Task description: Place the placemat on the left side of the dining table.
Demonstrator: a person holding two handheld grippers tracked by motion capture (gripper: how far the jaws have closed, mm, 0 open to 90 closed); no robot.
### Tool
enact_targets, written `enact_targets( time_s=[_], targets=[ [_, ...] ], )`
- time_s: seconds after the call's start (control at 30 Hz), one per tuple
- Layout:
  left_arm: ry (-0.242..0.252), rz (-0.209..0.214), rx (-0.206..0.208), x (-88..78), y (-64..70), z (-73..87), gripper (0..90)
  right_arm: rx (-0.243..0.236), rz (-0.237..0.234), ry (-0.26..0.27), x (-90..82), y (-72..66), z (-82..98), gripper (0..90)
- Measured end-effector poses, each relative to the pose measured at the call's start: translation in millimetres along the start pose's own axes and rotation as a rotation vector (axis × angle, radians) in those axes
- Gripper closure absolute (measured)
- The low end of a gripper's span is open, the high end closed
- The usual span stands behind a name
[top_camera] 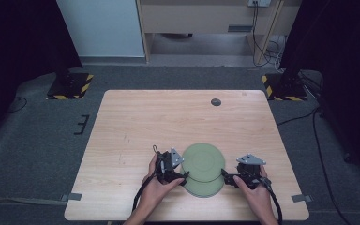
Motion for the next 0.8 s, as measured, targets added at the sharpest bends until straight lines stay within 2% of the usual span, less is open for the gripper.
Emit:
enact_targets(
  time_s=[0.37, 0.57, 0.8],
  targets=[
    [0.007, -0.011, -0.006, 0.7, -3.0, -1.0, 3.7, 0.012, 0.001, 0.007, -2.1, 2.6, -0.5, 4.6],
    [0.007, -0.026, -0.013, 2.7, -5.7, -3.2, 2.7, 0.004, 0.006, 0.005, 0.4, 0.8, -1.2, 4.7],
    [0.012, -0.040, -0.001, 2.9, -6.6, -4.1, 3.2, 0.010, 0.007, 0.011, -1.6, 2.6, -1.4, 4.7]
  ],
)
Point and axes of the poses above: each handheld gripper's, and its own axes: x roughly forward along the jaws, z roughly out of its underside, y roughly to its right, the point moved 9 cm from there along x, roughly forward along the jaws, and after that the axes turned 8 degrees about -y, right-handed, at the moved point
